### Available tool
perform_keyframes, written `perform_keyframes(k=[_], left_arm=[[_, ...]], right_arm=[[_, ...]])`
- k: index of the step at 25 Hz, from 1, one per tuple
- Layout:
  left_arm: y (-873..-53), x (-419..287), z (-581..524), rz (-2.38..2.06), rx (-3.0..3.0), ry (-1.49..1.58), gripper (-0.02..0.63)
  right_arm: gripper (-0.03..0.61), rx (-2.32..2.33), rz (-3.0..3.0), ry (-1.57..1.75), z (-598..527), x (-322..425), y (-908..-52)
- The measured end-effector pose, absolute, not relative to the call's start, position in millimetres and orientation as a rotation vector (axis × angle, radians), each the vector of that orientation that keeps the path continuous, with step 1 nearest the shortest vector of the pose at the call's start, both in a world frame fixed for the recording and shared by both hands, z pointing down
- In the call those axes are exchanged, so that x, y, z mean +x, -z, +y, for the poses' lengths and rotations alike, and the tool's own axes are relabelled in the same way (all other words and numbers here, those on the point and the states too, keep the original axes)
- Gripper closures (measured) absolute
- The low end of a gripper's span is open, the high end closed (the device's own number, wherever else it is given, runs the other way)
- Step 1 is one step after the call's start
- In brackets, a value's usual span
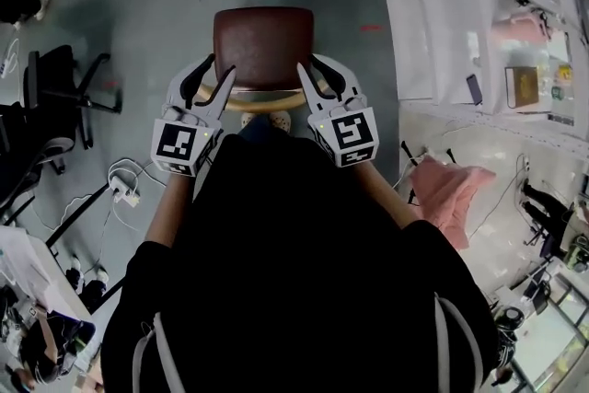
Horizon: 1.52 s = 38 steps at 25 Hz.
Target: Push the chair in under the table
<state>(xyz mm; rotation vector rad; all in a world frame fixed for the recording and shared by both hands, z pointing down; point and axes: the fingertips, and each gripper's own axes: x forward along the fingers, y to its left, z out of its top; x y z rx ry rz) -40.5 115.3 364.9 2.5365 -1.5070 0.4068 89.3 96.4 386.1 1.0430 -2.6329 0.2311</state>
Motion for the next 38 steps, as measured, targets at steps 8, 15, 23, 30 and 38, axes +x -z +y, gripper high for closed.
perform_keyframes(k=[8,15,23,30,38], left_arm=[[-431.8,-48.7,122.4,-1.213,2.568,-0.661,0.422],[-497.7,-41.1,153.6,-0.866,2.609,-0.944,0.375],[-555.4,-47.6,182.2,-0.640,2.569,-1.109,0.356],[-594.1,-55.5,195.9,-0.569,2.521,-1.200,0.339],[-647.8,-67.2,215.1,-0.386,2.549,-1.644,0.306]], right_arm=[[0.552,0.834,-2.522,-0.275,120.2,75.3,-439.5],[0.519,0.616,-2.390,-0.316,152.8,68.6,-499.0],[0.444,0.507,-2.241,-0.308,173.2,74.4,-557.1],[0.422,0.442,-2.150,-0.337,189.5,86.3,-590.9],[0.379,0.190,-1.956,0.041,192.0,97.1,-636.1]])
